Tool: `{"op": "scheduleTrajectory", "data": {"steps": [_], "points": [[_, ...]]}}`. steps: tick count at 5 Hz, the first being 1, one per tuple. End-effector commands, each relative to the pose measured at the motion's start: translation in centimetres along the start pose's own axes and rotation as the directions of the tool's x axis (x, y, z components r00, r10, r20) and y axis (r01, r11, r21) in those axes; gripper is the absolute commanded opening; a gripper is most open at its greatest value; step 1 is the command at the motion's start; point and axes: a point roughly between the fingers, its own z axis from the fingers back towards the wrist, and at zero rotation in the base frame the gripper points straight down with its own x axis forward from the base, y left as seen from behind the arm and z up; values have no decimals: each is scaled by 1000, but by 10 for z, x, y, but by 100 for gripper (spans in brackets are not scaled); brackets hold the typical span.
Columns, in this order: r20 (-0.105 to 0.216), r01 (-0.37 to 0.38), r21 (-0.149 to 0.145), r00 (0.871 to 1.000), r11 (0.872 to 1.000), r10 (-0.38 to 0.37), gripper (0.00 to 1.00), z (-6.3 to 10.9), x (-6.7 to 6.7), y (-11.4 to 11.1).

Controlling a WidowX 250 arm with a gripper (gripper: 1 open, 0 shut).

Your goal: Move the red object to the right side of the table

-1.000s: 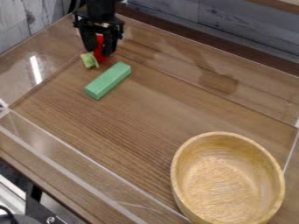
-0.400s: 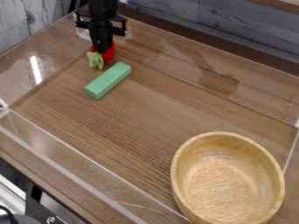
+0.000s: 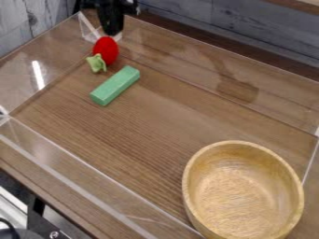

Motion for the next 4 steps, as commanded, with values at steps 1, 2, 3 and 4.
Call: {"op": "scheduleTrajectory", "data": {"steps": [1,2,3,4], "points": [[104,69,10,992,998,-70,0,45,1,-26],[97,61,13,993,998,-62,0,38,5,-21],[93,55,16,994,998,-57,100,31,10,-15],[89,50,19,995,999,-51,100,24,15,-8]]}}
